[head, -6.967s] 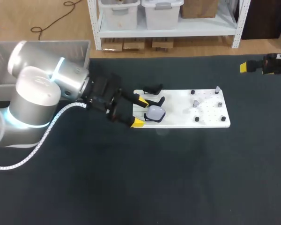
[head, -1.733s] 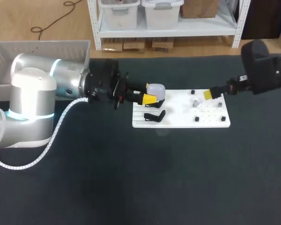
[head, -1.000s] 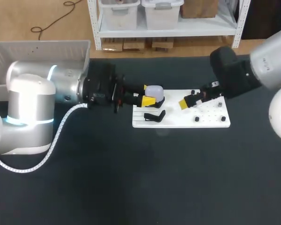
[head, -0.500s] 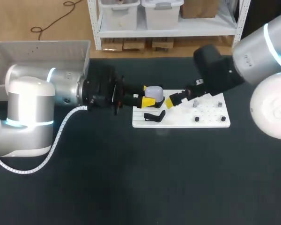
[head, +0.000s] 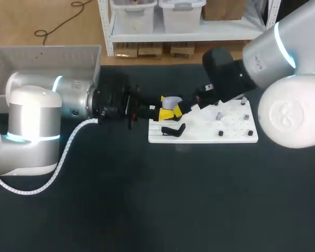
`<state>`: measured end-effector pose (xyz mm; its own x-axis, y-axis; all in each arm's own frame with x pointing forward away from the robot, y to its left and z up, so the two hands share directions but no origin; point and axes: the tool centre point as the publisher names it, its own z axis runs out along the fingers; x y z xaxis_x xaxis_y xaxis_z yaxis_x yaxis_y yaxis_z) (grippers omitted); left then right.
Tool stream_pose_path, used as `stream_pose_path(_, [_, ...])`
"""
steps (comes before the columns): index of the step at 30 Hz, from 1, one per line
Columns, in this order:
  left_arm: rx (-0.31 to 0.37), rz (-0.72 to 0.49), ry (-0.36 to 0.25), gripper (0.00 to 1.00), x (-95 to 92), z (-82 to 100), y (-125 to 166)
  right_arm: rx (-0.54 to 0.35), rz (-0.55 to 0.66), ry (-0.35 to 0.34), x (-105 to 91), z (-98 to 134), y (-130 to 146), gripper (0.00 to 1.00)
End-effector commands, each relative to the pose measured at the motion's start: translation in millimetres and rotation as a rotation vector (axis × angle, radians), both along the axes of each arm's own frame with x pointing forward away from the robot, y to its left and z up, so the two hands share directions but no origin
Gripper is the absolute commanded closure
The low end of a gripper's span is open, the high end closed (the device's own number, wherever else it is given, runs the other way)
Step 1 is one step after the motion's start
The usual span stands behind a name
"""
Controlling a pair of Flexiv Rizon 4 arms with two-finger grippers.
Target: Pick up each earbud case from the left stands, insert the matching earbuds, close the lid, and place the case in the box.
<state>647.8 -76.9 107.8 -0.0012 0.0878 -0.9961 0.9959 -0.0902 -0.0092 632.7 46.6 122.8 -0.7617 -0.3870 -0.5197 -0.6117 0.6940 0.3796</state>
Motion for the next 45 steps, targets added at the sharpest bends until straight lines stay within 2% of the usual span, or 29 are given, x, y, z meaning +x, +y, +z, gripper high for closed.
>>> stream_pose_path(1, [-0.002,0.005,-0.003,1.00,-1.4,-0.6,0,-0.005,0.001,0.012,8.4,-4,5,0.00])
stream_pose_path(21, [-0.002,0.005,-0.003,1.00,-1.4,-0.6,0,-0.011,-0.028,0.029,22.9,-6,1,0.00])
stream_pose_path(27, [-0.002,0.005,-0.003,1.00,-1.4,-0.6,0,-0.002,-0.062,-0.002,27.7,2,-4,0.00])
stream_pose_path(31, [-0.002,0.005,-0.003,1.00,-1.4,-0.6,0,0.000,-0.076,-0.047,31.4,13,-12,0.00])
stream_pose_path(35, [-0.002,0.005,-0.003,1.00,-1.4,-0.6,0,-0.061,-0.083,-0.107,35.7,26,-30,0.00])
stream_pose_path(39, [0.005,0.001,-0.005,1.00,-1.7,-1.2,0,-0.191,-0.082,-0.163,41.5,34,-50,0.00])
stream_pose_path(45, [0.031,-0.013,-0.018,1.00,-3.7,-3.2,-2,-0.350,-0.101,-0.165,53.8,27,-85,0.00])
